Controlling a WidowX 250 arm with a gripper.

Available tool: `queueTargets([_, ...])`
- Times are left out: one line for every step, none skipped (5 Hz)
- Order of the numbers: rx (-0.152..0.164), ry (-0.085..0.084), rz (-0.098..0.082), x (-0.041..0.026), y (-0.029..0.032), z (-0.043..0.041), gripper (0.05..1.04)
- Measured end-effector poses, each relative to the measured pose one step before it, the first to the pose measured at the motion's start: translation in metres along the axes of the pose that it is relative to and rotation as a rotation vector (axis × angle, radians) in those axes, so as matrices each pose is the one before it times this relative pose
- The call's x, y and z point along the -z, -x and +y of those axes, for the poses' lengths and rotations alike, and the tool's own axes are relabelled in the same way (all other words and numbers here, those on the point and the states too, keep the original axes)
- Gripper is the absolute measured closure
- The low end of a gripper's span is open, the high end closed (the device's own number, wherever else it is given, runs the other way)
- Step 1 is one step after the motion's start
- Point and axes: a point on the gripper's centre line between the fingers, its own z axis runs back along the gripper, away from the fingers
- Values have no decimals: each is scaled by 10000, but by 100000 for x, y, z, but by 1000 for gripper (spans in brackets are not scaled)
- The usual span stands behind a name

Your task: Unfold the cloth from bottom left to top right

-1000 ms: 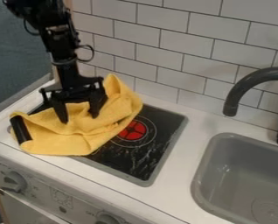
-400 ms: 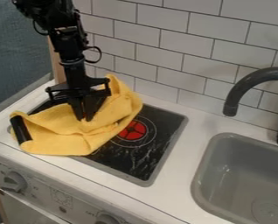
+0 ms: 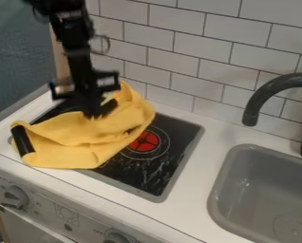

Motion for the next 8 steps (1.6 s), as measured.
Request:
queueTargets([502, 157, -103, -1769, 80, -2552, 1036])
queueTargets([662, 396, -129, -1310, -344, -2832, 1036])
queueTargets([1074, 283, 158, 527, 146, -3681, 1036])
queueTargets([721, 15, 312, 1487, -224, -2327, 1036])
queueTargets([728, -20, 452, 1930, -80, -2478, 1036])
queueTargets([648, -141, 275, 1948, -171, -1634, 1036])
queueTargets([216, -191, 247, 1606, 15, 98, 1036])
queueTargets([327, -150, -22, 853, 6, -578, 1036])
